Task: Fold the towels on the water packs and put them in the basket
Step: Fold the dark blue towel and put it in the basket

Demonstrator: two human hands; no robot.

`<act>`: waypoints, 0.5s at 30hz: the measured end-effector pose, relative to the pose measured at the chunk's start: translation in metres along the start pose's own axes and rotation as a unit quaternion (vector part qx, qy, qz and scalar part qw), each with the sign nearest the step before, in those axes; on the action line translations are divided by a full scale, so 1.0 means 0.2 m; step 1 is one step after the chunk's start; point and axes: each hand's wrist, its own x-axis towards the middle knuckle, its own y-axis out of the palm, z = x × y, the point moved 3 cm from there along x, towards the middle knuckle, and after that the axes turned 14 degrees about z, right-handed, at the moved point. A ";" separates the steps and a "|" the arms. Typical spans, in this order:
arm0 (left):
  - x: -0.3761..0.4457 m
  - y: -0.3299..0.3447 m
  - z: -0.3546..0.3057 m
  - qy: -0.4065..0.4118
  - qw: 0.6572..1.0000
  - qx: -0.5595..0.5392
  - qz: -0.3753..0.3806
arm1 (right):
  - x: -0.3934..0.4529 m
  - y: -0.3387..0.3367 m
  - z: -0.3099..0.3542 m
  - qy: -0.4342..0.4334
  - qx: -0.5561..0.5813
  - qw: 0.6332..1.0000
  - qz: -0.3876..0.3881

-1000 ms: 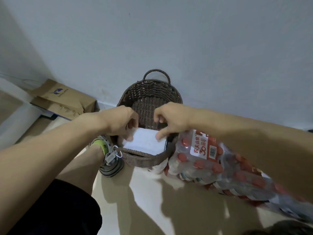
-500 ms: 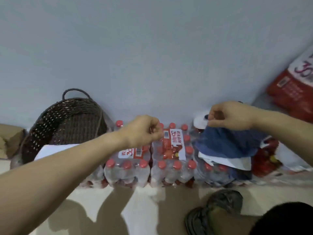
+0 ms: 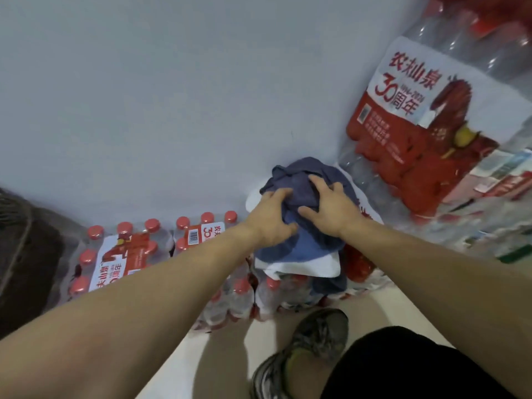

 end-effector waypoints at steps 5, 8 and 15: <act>0.11 0.04 -0.01 -0.010 1.000 -0.026 0.003 | 0.05 0.00 -0.10 0.017 0.026 0.999 -0.009; 0.12 0.03 -0.02 -0.009 0.999 -0.050 0.001 | 0.04 -0.06 -0.08 -0.002 0.003 0.999 -0.050; -0.02 -0.11 -0.13 0.092 0.979 -0.110 -0.146 | -0.13 -0.22 0.10 -0.139 0.251 0.950 -0.119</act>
